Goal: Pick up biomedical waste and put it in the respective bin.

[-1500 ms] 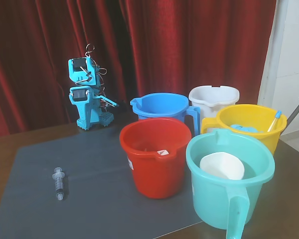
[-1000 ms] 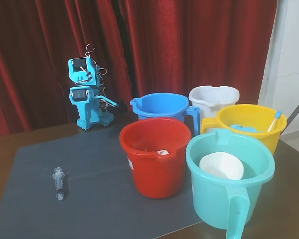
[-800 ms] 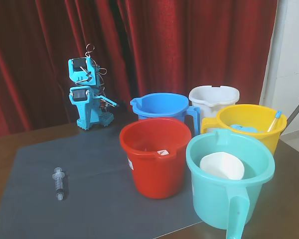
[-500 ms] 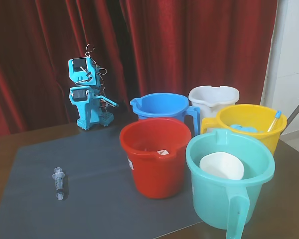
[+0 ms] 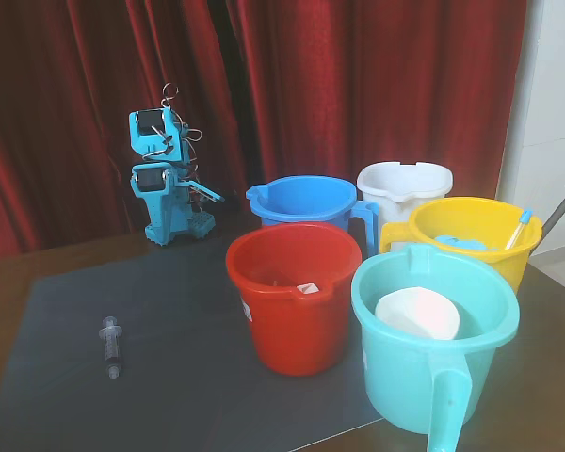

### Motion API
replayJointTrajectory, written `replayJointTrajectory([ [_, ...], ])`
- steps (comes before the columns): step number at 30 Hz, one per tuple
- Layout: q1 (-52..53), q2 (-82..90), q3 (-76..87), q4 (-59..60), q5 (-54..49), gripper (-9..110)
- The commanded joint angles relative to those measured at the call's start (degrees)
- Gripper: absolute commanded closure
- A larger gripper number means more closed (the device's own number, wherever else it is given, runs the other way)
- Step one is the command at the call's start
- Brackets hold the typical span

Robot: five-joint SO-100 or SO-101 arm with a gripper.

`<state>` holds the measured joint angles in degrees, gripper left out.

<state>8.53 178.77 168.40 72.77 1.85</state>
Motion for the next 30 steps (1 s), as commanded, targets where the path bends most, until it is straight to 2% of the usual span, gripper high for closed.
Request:
replayJointTrajectory([
  [1, 0.26, 0.18, -0.35, 0.18, 0.00, 102],
  [5, 0.09, 0.18, -0.35, -8.44, 0.35, 102],
  [8, -0.35, 0.09, -0.35, -22.85, 1.41, 102],
  [12, 0.35, -0.62, -0.18, -38.67, 13.62, 102],
  [22, 2.29, -9.32, -2.81, -45.97, 19.51, 102],
  [30, 2.20, -35.42, -25.22, -39.81, 19.42, 102],
])
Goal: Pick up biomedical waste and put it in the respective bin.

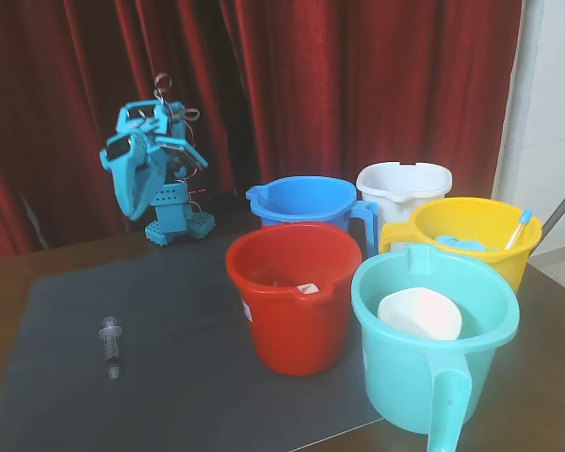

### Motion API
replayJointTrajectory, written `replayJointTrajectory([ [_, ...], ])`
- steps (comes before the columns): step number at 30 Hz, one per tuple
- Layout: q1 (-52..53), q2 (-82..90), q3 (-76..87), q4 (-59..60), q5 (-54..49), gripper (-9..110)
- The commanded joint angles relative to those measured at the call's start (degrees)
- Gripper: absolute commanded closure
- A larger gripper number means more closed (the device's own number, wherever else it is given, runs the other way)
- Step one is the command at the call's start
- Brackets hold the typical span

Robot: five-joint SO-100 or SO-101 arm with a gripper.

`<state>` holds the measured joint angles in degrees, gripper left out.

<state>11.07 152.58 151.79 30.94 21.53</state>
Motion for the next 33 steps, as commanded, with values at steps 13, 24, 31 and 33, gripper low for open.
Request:
replayJointTrajectory([
  [13, 1.41, -57.30, -51.77, 20.48, 16.17, 102],
  [24, 4.48, -63.63, -60.38, 29.44, 42.45, 102],
  [31, 8.17, -64.16, -66.18, 32.08, 42.63, 99],
  [33, 9.76, -64.34, -66.09, 31.55, 42.45, 92],
])
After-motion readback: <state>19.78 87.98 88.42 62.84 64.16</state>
